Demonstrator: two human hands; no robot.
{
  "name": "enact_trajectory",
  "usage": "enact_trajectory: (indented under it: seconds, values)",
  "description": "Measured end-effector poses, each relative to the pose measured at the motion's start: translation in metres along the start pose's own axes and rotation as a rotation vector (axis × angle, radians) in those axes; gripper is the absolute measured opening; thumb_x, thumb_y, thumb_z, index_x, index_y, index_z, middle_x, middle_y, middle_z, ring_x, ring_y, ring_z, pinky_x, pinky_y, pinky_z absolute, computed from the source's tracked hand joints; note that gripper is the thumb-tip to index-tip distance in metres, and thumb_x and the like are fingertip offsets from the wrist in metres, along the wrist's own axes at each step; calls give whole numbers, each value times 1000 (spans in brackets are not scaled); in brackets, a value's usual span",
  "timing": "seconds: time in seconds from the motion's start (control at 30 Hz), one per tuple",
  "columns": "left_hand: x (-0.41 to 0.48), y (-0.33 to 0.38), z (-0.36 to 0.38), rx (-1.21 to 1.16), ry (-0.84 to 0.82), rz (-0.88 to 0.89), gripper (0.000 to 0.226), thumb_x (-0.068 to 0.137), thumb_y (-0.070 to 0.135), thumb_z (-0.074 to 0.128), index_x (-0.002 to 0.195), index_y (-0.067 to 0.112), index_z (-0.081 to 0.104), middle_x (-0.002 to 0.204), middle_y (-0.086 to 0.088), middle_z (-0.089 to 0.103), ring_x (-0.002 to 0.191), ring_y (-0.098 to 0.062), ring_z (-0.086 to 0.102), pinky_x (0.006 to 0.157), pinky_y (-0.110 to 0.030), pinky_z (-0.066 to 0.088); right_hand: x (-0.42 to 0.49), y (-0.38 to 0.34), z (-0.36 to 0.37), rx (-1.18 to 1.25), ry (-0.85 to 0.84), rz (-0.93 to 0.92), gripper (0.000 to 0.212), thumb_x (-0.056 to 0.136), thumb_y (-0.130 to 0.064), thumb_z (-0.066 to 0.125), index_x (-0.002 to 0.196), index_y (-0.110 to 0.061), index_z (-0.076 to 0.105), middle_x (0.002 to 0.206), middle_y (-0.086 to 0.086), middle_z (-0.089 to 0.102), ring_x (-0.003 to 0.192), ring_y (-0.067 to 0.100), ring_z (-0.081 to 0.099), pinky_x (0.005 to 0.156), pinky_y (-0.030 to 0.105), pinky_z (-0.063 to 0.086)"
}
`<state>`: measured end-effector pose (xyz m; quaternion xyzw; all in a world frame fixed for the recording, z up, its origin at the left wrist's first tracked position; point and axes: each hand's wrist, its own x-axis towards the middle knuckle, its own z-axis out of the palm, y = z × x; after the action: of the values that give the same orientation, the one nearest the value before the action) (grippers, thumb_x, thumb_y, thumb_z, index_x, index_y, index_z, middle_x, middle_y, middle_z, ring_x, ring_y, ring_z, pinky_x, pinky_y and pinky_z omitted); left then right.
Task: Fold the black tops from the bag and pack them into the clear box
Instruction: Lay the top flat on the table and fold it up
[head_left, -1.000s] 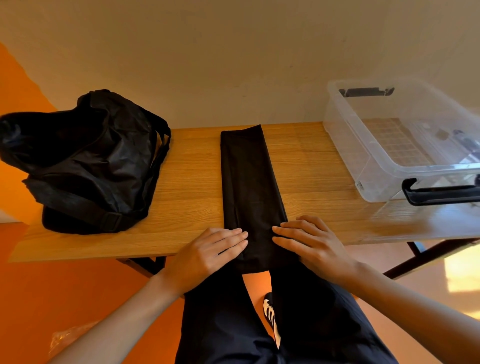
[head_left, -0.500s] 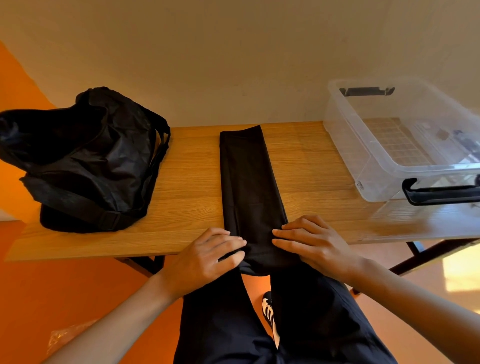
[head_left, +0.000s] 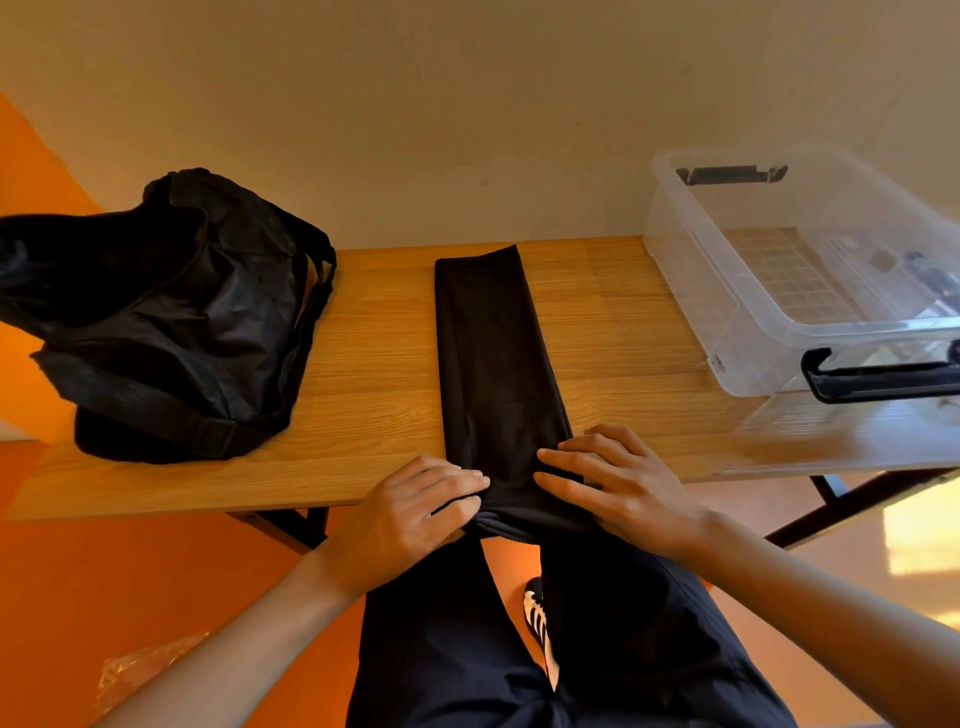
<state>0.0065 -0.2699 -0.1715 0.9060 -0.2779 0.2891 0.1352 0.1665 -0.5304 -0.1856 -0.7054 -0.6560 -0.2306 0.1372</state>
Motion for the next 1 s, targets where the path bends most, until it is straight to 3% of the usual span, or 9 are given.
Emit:
enact_trajectory:
  seconds: [0.17, 0.3, 0.43, 0.57, 0.63, 0.7, 0.8, 0.9, 1.0]
  values:
    - [-4, -2, -1, -130, -14, -98, 24, 103, 15, 57, 103, -1, 74, 125, -11, 70, 115, -24, 67, 95, -40, 53, 1, 1, -11, 227, -9, 80, 27, 106, -25, 56, 124, -16, 74, 134, -2, 67, 123, 20, 63, 100, 43, 46]
    - [2, 4, -2, -225, 74, -252, 24, 100, 18, 60, 111, 2, 74, 123, -2, 71, 112, -16, 67, 92, -37, 53, 5, 4, -14, 384, -8, 203, 27, 106, -27, 53, 123, -21, 73, 125, -11, 69, 119, 12, 63, 98, 42, 45]
    - [17, 8, -5, -333, 159, -446, 24, 100, 20, 60, 115, 9, 74, 116, 7, 72, 109, -9, 67, 90, -28, 53, 13, 6, -16, 507, 1, 332, 31, 94, -17, 62, 122, -24, 73, 109, -15, 71, 109, 8, 63, 97, 34, 42]
    - [34, 6, -8, -441, 275, -657, 23, 98, 24, 60, 116, 17, 72, 104, 10, 75, 98, -4, 71, 82, -25, 57, 26, 7, -23, 688, 21, 520, 39, 90, -14, 56, 115, -42, 66, 95, -11, 68, 99, 6, 63, 90, 24, 46]
    - [40, 2, -8, -522, 306, -756, 20, 97, 29, 61, 106, 17, 74, 90, 11, 74, 84, -8, 71, 71, -28, 57, 32, 10, -24, 786, 24, 611, 19, 91, -26, 58, 103, -31, 71, 90, -7, 69, 91, 12, 66, 82, 28, 51]
    - [46, -2, -7, -584, 322, -844, 18, 96, 32, 63, 100, 17, 72, 79, 5, 70, 69, -12, 65, 59, -30, 51, 40, 14, -24, 892, 56, 707, 32, 92, -40, 60, 96, -11, 73, 86, 2, 71, 82, 17, 67, 75, 34, 51]
    - [57, -15, -3, -609, 333, -941, 6, 99, 18, 66, 97, 16, 72, 81, 1, 72, 77, -17, 68, 67, -34, 54, 53, 21, -21, 974, 62, 799, 40, 95, -48, 62, 91, -10, 71, 74, 3, 66, 66, 20, 59, 63, 39, 44]
    - [67, -33, 3, -565, 331, -1005, 8, 100, 14, 63, 95, 15, 70, 82, -3, 71, 80, -21, 68, 70, -41, 55, 69, 31, -15, 982, 64, 884, 38, 92, -45, 60, 83, -10, 69, 66, 2, 60, 61, 15, 54, 58, 32, 40]
    - [75, -51, 9, -534, 309, -1060, 13, 102, 17, 60, 92, 12, 67, 80, -14, 69, 77, -35, 65, 67, -53, 50, 82, 44, -5, 918, 43, 945, 41, 96, -37, 64, 72, -3, 60, 58, -5, 50, 54, 11, 46, 51, 25, 36]
